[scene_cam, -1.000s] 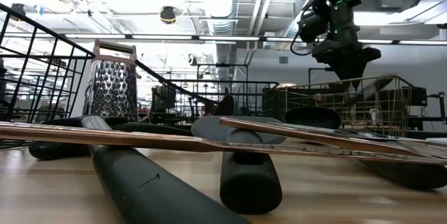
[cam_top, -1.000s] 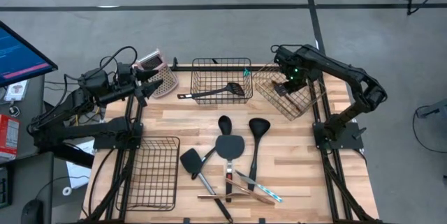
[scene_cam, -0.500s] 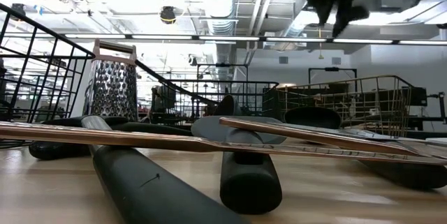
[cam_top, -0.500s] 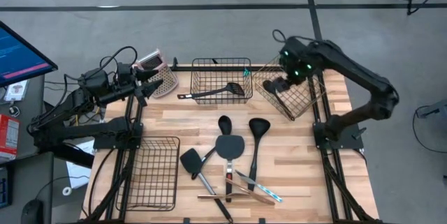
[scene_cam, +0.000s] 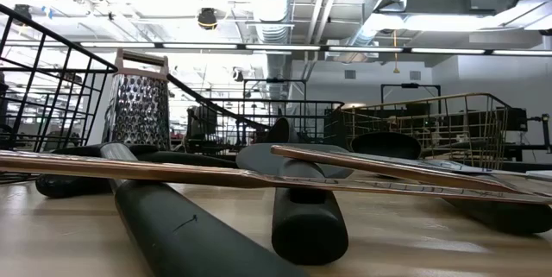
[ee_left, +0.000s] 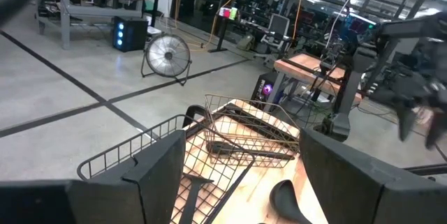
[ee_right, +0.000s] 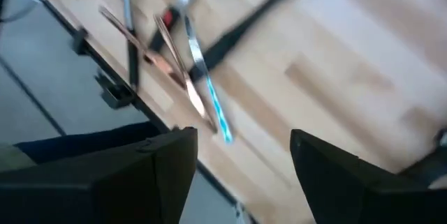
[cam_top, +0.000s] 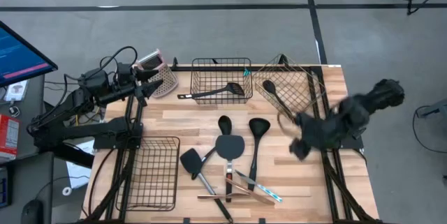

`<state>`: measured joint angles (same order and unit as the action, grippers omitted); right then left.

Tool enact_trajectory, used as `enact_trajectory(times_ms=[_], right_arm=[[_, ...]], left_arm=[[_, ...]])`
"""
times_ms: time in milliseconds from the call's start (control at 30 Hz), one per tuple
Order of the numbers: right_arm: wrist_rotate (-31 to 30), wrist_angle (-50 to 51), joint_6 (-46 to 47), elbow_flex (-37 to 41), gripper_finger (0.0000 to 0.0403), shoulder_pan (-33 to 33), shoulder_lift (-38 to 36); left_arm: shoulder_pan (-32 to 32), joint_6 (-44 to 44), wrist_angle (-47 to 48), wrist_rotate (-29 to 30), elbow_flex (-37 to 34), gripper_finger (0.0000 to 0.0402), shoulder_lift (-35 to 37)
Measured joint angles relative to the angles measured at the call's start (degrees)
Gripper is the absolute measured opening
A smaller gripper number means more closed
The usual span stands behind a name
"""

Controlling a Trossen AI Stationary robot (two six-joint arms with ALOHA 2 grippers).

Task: Pick & Place Kitchen Items
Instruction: Put the blue table knife into the bottom wire basket

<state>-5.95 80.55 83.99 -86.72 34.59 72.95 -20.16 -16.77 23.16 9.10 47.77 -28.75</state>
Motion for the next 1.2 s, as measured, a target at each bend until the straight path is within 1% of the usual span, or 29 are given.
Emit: enact_trajectory(times_ms=[67,167,233,333,600,800,1067,1200], right_arm=[[-0.09,0.04,5.74,0.02,0.0226,5.02,2.63],[0.06,-0.44,11.09,0.07,0.0226,10.92,6.49],[0.04,-1.63,12.87,0.07,0.0226,13.5,8.65],[-0.03,-5.15,12.23,0.07,0.0226,15.66,11.58],[-0.2,-16.81,8.11,0.08,0.0222,16.2,16.18],[-0.53,-23.54,4.22,0.07,0.0221,16.2,18.3],[-0.81,-26.12,3.49,0.1,0.0221,16.21,19.78],[0.99,-28.15,2.87,0.07,0.0221,16.5,21.68]], left_arm=[[0.0,0.02,0.0,0.0,0.0,0.0263,0.0],[0.0,0.02,0.0,0.0,0.0,0.0263,0.0],[0.0,0.0,0.0,-0.02,0.0,0.0263,0.0],[0.0,0.0,-0.02,-0.02,0.0,0.0263,0.0],[0.0,0.01,-0.02,-0.04,0.0,0.0263,0.0],[0.0,-0.02,-0.02,-1.95,0.0,0.0263,0.0],[0.0,0.0,-0.02,-1.99,0.0,0.0263,0.0],[0.0,-0.02,-0.01,-3.01,0.0,0.0263,0.0]])
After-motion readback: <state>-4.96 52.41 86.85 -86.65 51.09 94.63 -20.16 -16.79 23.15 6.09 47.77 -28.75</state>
